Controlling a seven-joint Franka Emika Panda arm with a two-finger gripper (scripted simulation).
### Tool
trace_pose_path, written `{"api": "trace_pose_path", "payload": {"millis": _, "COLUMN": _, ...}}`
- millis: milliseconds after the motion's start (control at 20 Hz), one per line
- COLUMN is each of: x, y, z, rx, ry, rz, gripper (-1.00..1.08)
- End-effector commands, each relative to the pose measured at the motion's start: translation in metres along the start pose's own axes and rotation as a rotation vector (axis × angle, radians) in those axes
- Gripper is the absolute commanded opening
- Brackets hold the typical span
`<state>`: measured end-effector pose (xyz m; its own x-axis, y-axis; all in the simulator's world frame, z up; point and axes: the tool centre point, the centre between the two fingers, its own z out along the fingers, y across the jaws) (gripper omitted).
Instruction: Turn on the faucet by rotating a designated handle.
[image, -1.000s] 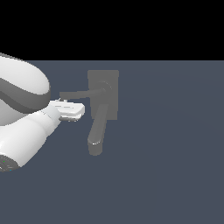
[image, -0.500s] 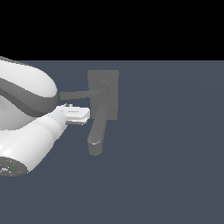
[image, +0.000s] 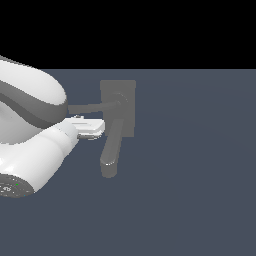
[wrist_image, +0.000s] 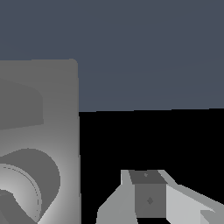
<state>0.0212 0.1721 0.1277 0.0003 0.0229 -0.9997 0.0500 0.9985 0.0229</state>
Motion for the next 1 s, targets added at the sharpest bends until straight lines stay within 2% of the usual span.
{"api": "trace_pose_path", "payload": {"millis": 0, "x": -0.01, "y": 0.001, "z": 0.0, "rx": 0.0, "ry": 0.0, "rz": 0.001, "gripper": -1.0}}
{"api": "trace_pose_path", "payload": {"millis": 550, "x": -0.058, "y": 0.007, "z": 0.0, "rx": 0.0, "ry": -0.001, "rz": 0.0, "gripper": -1.0}}
{"api": "trace_pose_path", "payload": {"millis": 650, "x": -0.049, "y": 0.005, "z": 0.0, "rx": 0.002, "ry": 0.007, "rz": -0.002, "gripper": -1.0}}
{"api": "trace_pose_path", "payload": {"millis": 950, "x": -0.071, "y": -0.002, "z": 0.0, "rx": 0.002, "ry": 0.005, "rz": -0.002, "gripper": -1.0}}
